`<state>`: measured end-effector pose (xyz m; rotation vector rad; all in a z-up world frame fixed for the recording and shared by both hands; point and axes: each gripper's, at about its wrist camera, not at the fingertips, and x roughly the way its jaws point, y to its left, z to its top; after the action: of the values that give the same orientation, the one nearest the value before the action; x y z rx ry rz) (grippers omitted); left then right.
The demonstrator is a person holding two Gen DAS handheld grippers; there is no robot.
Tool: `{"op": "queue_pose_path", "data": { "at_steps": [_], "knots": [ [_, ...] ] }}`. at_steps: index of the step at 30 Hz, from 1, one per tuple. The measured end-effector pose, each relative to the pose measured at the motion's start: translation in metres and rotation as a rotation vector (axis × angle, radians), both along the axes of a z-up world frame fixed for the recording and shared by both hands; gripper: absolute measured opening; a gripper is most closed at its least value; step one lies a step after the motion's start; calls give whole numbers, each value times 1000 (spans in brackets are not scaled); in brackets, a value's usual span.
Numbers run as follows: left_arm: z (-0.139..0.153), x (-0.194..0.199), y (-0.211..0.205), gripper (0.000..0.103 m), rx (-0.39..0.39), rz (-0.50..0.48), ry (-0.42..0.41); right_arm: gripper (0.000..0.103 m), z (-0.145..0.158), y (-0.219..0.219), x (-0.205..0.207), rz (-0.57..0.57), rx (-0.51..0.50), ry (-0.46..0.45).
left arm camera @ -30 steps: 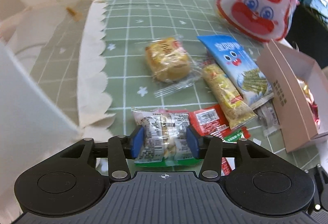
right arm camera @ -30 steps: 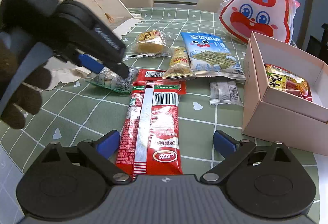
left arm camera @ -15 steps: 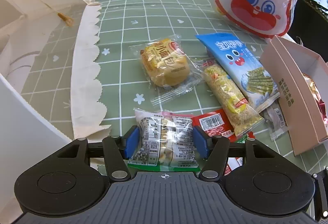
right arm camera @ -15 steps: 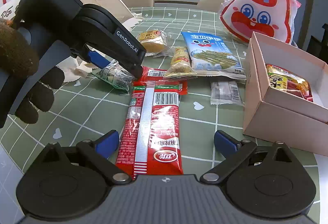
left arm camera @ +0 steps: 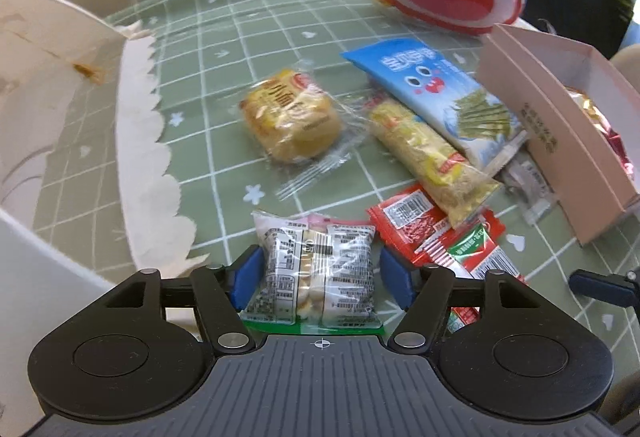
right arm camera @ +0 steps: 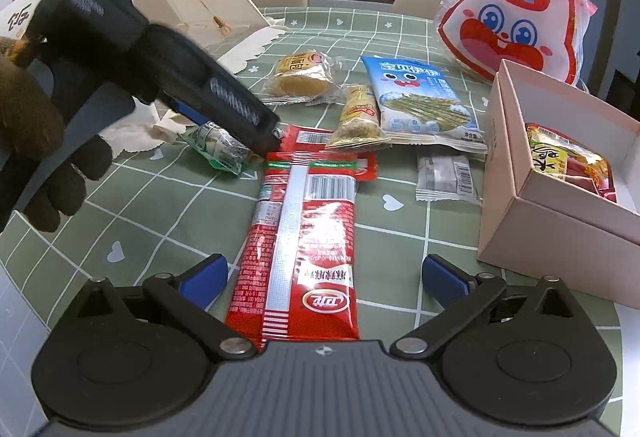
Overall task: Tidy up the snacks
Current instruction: 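Lift the clear pack with the left gripper while the right carries the strip pack toward the box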
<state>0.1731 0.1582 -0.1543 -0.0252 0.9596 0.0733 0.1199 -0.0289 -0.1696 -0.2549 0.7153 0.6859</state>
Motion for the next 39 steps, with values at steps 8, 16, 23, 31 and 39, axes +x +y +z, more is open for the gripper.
{"op": "queue_pose_path", "data": {
  "at_steps": [8,16,23,31,39],
  "knots": [
    [4,-29,24,60,-131,30,-52,103,0,-1,0,18,1,0],
    [19,-100,20,58,-216,90,-7,89,12,2,9,15,25,46],
    [29,-135,-8,58,-265,79,23,47,27,6,3,76,-6,31],
    [36,-138,-94,58,-367,-198,99,47,83,-97,-43,11,39,16],
    [115,-96,-149,58,-422,-409,-65,47,163,-202,-66,-242,83,-104]
  ]
}}
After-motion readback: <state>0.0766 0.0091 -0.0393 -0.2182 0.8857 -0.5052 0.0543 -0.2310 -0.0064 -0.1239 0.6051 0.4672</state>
